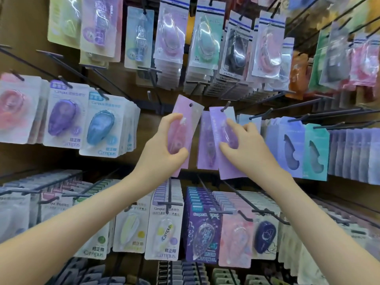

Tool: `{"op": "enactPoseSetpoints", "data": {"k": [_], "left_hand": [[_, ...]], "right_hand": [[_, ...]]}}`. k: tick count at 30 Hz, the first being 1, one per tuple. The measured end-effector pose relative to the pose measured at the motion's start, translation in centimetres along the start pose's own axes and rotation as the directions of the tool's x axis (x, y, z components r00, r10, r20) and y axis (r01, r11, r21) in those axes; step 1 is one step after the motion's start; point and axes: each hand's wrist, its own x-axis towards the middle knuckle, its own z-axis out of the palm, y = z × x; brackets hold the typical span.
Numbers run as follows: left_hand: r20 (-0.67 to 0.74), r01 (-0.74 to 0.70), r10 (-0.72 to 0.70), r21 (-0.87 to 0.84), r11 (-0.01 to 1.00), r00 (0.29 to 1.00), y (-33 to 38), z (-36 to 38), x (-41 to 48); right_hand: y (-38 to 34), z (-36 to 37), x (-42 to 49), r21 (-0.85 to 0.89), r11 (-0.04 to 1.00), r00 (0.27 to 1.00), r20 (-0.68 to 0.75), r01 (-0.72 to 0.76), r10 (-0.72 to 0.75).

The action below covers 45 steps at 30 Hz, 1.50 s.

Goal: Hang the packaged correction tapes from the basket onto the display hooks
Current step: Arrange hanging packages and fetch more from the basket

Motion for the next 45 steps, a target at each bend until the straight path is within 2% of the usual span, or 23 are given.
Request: {"op": "enactPoseSetpoints", "data": {"k": [4,8,10,15,19,23,25,29,32,36,38,40,43,45], "left_hand": [[-0.091,0.071,-0.064,0.066,0.995,0.994,0.5,0.4,1.2],[-0.106,0.059,-0.049,0.096,0.994,0.993,0.5,-0.1,1.2],[-0.091,0.056,-0.049,0.083,0.995,0.995,0.6,-0.6,1.0],[-0.073,0.047,-0.043,0.063,0.997,0.996,0.8,-0.9,0.8],[-0.048,0.099,-0.096,0.060,0.993,0.994,0.5,-0.1,1.5],[0.040,0.159,-0.168,0.171,0.972,0.985,-0.9,1.2,3.6],[0.072,0.183,-0.207,0.252,0.950,0.976,-1.7,2.1,4.6],[0.083,0.266,-0.307,0.323,0.908,0.948,-2.8,3.6,6.2],[0.057,0.286,-0.327,0.363,0.887,0.943,-3.3,4.3,6.8],[0.066,0.312,-0.368,0.404,0.860,0.928,-3.0,4.1,6.5],[0.053,0.306,-0.353,0.386,0.870,0.934,-2.4,3.0,5.7],[0.001,0.253,-0.274,0.378,0.890,0.962,-1.5,1.3,4.1],[-0.097,0.154,-0.126,0.386,0.910,0.987,0.2,-2.1,0.0],[-0.186,0.130,-0.058,0.408,0.903,0.981,0.9,-4.8,-3.6]], "right_hand": [[0.1,2.5,2.2,0.007,0.999,0.995,0.094,-0.031,0.030],[1.0,5.0,3.8,-0.017,0.994,0.973,0.205,-0.104,0.105],[1.3,5.7,4.0,0.051,0.990,0.971,0.208,-0.135,0.121],[2.0,6.5,3.6,0.099,0.983,0.975,0.176,-0.157,0.138],[1.5,5.8,3.2,0.167,0.982,0.990,0.121,-0.090,0.070],[1.1,4.6,2.5,0.053,0.998,0.998,-0.065,0.019,-0.016],[1.3,4.1,2.4,0.011,0.999,0.993,-0.112,0.051,-0.049],[1.4,4.6,2.8,0.099,0.995,0.999,0.031,-0.010,0.007],[1.1,5.3,3.0,0.042,0.999,0.993,0.117,-0.025,0.020],[0.4,5.3,2.2,0.037,0.999,0.993,0.116,-0.034,0.030],[-0.7,5.1,1.1,0.021,0.999,0.997,0.068,-0.031,0.029],[-2.8,5.2,-0.1,0.082,0.997,1.000,0.005,-0.007,0.007],[-7.3,6.2,-2.1,0.249,0.958,0.988,-0.087,0.144,-0.126],[-10.7,7.5,-3.7,0.370,0.896,0.969,-0.112,0.247,-0.221]]}}
